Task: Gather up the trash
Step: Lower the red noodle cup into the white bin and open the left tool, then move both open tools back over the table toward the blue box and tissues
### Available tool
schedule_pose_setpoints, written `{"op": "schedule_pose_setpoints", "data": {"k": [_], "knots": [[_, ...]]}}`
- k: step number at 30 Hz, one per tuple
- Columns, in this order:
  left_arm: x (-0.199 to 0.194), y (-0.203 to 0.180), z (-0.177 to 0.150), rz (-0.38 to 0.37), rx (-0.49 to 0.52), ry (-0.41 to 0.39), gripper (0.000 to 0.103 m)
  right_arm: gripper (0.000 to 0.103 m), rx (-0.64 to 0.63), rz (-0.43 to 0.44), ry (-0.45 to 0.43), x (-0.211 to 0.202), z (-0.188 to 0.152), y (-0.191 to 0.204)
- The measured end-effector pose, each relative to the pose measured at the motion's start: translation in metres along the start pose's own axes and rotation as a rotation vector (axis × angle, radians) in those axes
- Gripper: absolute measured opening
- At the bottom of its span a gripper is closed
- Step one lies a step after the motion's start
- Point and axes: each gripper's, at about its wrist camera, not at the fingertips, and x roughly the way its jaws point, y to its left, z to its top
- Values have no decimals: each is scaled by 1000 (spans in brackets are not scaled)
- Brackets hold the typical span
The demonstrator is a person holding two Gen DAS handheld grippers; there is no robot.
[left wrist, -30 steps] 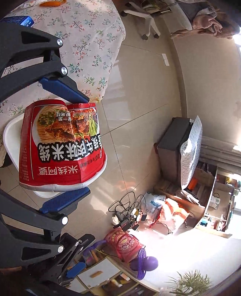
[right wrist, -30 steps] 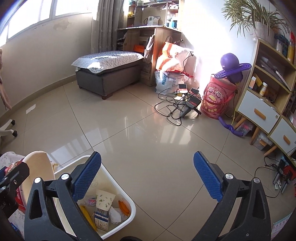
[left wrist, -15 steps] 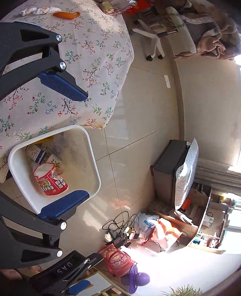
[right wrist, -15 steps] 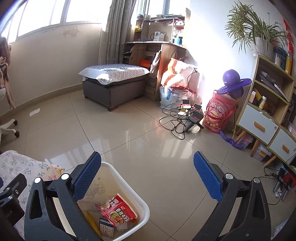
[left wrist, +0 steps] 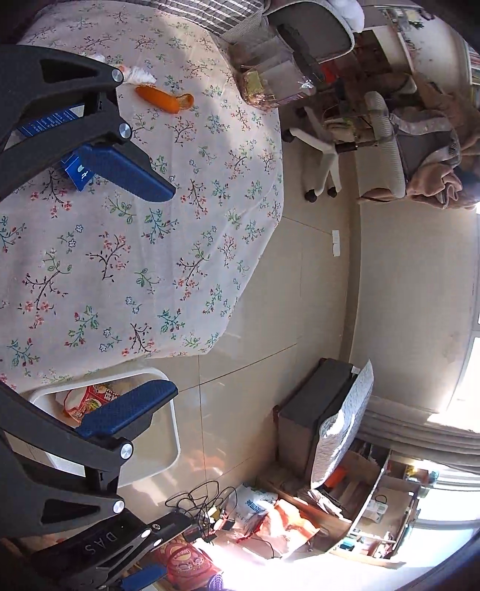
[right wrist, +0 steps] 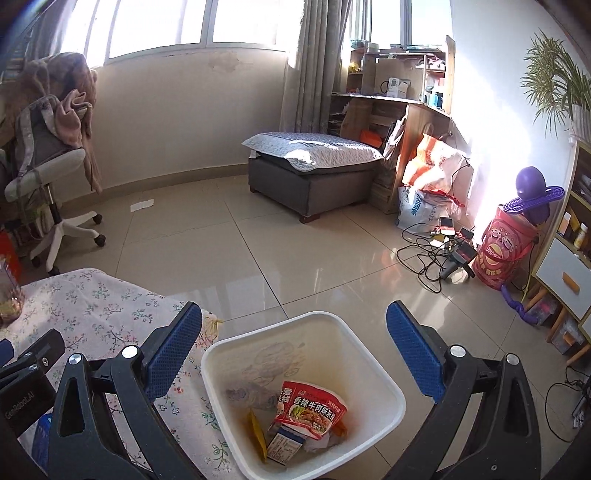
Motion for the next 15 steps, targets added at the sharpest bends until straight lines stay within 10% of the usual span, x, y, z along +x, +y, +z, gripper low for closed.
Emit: {"op": "schedule_pose_setpoints", "data": {"k": [15], "knots": [[-17, 123, -24, 195, -178, 40, 94, 96, -188, 207, 2, -26, -13, 113]]}}
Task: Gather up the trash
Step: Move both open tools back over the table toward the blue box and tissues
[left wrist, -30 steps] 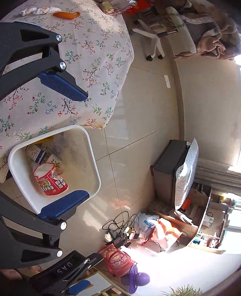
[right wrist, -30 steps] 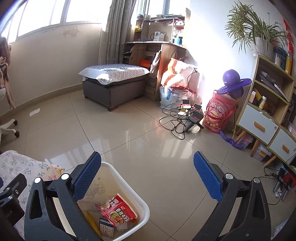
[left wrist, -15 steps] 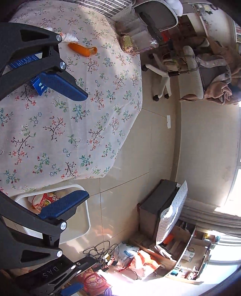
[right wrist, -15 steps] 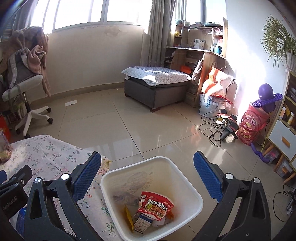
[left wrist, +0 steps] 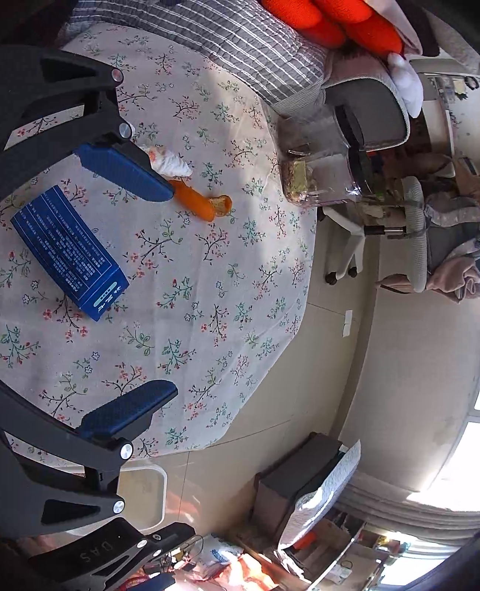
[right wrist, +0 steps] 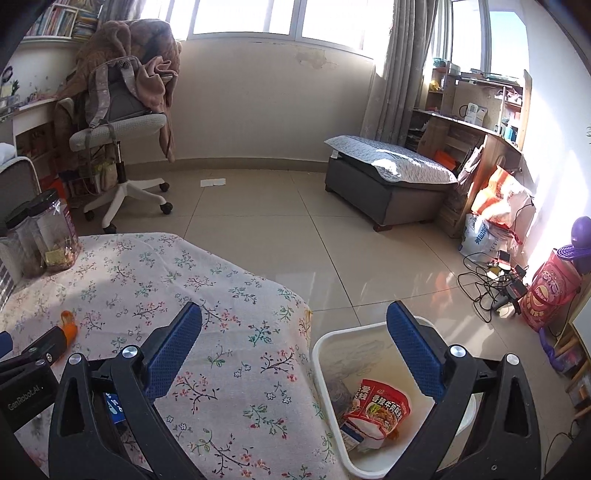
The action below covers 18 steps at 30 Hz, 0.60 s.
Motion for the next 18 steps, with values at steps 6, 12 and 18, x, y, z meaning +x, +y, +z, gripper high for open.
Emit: {"op": "schedule_pose_setpoints", "data": {"k": [6, 12, 18], "knots": [[2, 44, -6, 79, -58, 18, 94, 96, -61, 107, 25, -4, -7, 43], [10, 91, -17, 161, -125, 61, 94, 96, -127, 184, 33, -8, -11, 80], [30, 132, -32, 213, -170, 162, 94, 96, -186, 244, 57, -8, -16, 107]]}}
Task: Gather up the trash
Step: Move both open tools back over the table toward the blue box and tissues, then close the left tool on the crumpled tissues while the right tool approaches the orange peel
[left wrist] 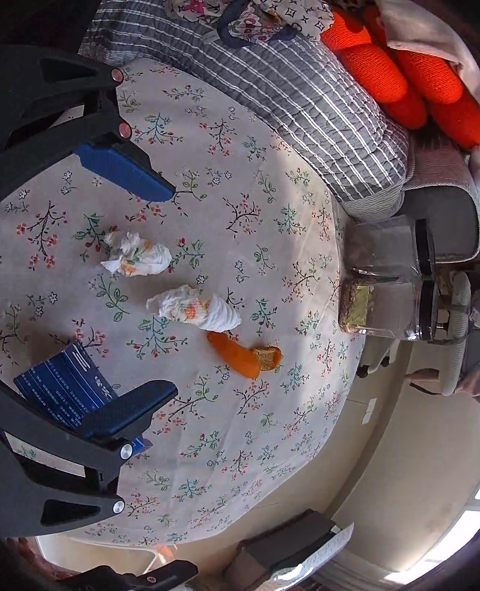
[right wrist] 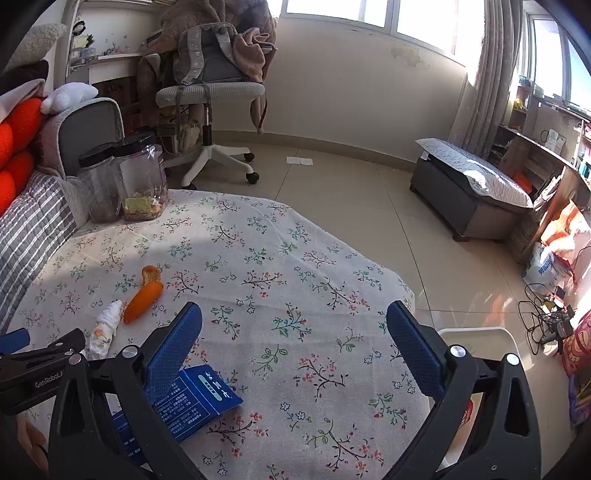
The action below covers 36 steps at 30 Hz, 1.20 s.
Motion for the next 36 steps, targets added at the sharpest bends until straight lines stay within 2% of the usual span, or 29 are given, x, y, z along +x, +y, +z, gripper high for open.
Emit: {"op": "schedule_pose_setpoints", "data": {"k": [5, 11, 13, 16, 20, 26, 32, 36], "knots": [[30, 23, -10, 5, -13, 101, 94, 96, -32, 48, 57, 10, -3, 12], [51, 28, -17, 9, 4, 150, 94, 96, -62, 66, 111, 22, -9, 20], [57, 28, -18, 3, 15, 166, 86, 96, -62, 72, 124, 25, -8, 21], [70, 26, -24, -25, 46, 221, 58, 96, -52, 91, 164, 34, -7, 23], [68, 30, -22, -56, 56, 202, 33, 96, -24, 127, 217, 46, -2, 25], [63, 49, -8, -145, 2, 187, 33, 96, 0, 175, 297, 67, 8, 41], [41, 61, 19, -229, -34, 129, 33, 96, 54, 224, 388, 94, 20, 73], [18, 64, 42, -243, 14, 67, 33, 96, 62, 245, 418, 105, 31, 99]]}}
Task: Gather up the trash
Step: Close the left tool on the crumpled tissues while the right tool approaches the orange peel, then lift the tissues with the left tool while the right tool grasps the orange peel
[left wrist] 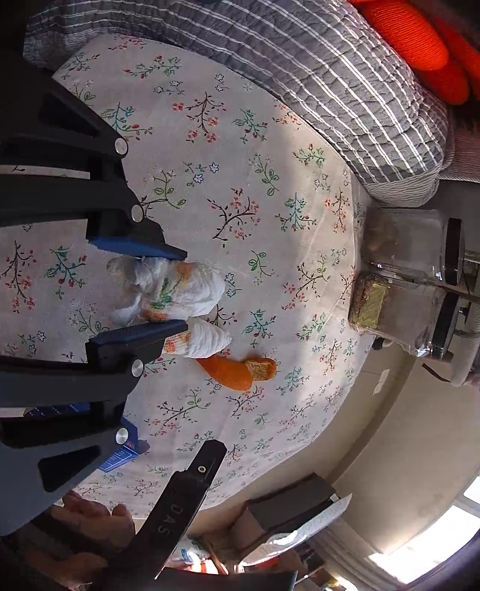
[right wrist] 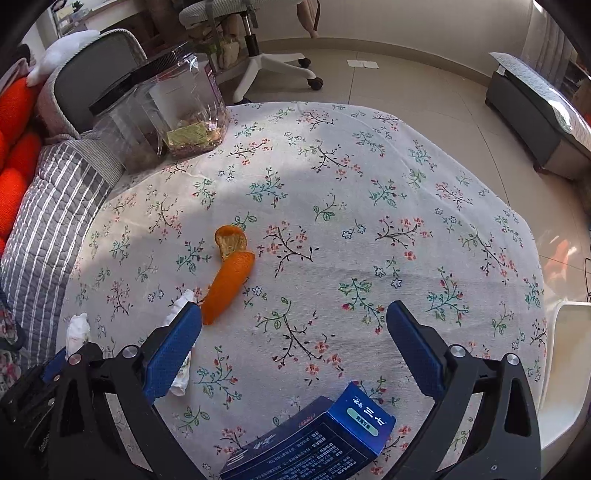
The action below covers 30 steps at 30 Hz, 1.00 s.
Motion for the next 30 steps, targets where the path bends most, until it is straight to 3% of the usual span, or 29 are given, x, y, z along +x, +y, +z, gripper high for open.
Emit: {"op": "schedule_pose_setpoints", "data": {"k": [6, 12, 18, 22, 24, 26, 30], "knots": [[-31, 2, 35, 53, 110, -100, 33, 96, 49, -11, 37, 22, 17, 20], [-29, 18, 51, 4, 60, -101, 33, 95, 85, -55, 89, 50, 23, 36], [-32, 18, 58, -17, 51, -134, 33, 76, 55, -109, 120, 71, 19, 52], [-34, 23, 63, -36, 23, -149, 33, 51, 57, -120, 144, 81, 12, 55], [-34, 25, 65, -45, 8, -146, 33, 47, 46, -132, 132, 82, 10, 57], [-34, 27, 64, -54, -4, -142, 33, 30, 33, -134, 117, 81, 9, 59], [-34, 26, 64, -55, -6, -144, 33, 20, 21, -129, 107, 78, 10, 61]]}}
